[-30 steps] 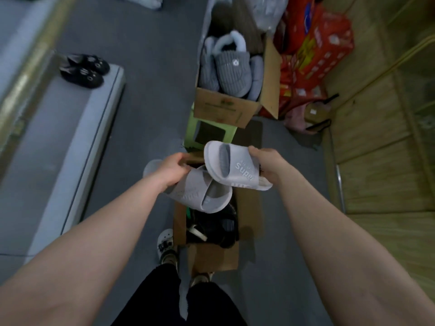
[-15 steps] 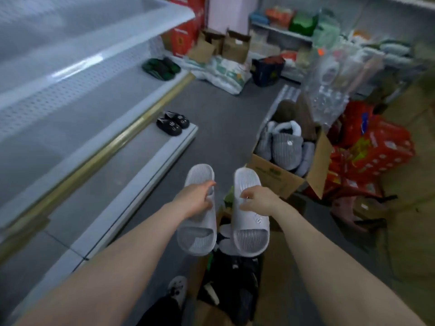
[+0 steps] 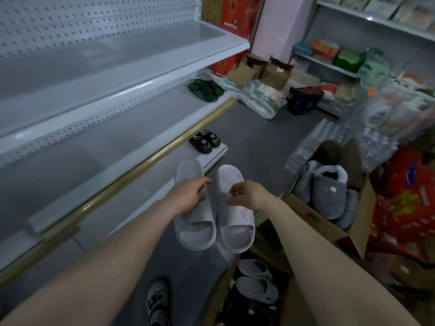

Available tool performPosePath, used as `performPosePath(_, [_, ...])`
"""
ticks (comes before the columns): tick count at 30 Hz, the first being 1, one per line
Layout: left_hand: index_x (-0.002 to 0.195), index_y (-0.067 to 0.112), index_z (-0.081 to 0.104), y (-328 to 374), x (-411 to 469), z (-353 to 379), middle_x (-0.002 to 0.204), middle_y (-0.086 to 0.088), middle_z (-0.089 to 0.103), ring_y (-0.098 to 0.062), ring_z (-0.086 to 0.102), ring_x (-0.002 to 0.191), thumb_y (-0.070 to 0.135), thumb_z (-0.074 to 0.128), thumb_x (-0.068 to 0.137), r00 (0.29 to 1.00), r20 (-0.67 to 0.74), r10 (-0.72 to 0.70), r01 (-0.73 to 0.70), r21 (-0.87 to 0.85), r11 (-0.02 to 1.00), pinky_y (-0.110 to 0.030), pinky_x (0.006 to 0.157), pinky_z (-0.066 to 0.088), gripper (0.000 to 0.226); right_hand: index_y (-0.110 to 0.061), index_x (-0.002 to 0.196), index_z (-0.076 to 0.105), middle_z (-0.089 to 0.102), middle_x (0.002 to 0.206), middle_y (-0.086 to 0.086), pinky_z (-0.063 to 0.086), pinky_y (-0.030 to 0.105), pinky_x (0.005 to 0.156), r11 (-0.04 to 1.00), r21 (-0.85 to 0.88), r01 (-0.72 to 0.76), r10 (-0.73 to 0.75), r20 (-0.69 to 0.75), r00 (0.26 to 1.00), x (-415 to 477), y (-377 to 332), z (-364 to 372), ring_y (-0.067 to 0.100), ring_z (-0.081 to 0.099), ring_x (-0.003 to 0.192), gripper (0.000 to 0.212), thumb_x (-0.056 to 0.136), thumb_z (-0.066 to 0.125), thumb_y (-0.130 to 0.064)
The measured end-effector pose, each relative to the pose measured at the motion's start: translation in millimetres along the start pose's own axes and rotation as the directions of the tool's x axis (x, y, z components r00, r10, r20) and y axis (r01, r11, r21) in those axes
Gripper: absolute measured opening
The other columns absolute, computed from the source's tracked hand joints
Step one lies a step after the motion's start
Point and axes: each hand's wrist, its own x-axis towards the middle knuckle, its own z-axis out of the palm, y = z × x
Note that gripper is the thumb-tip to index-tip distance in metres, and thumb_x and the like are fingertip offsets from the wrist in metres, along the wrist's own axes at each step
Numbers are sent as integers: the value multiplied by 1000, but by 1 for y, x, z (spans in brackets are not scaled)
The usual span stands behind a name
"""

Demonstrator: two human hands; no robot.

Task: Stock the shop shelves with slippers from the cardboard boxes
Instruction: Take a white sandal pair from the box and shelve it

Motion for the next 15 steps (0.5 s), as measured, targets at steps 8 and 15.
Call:
performPosePath(8, [142,29,45,-56,53,-65,134,-6,57,-25,57,116,23,61,93,1000,14,-2,3,-26,1000,-37,96,46,51,-21,113,68,63,105,-4,42,26,77,999,-30,38,-39,-24,999,80,-57,-36,15,57,95,32,89,65,-41])
performPosePath(15, [143,29,42,-81,92,-88,135,-8,57,-25,55,121,25,64,91,1000,25,-13,14,-36,999,-36,99,44,56,-20,114,69,59,100,-4,38,24,78,993,-101,68,-70,-20,997,129,-78,-65,16,55,94,34,87,67,-43])
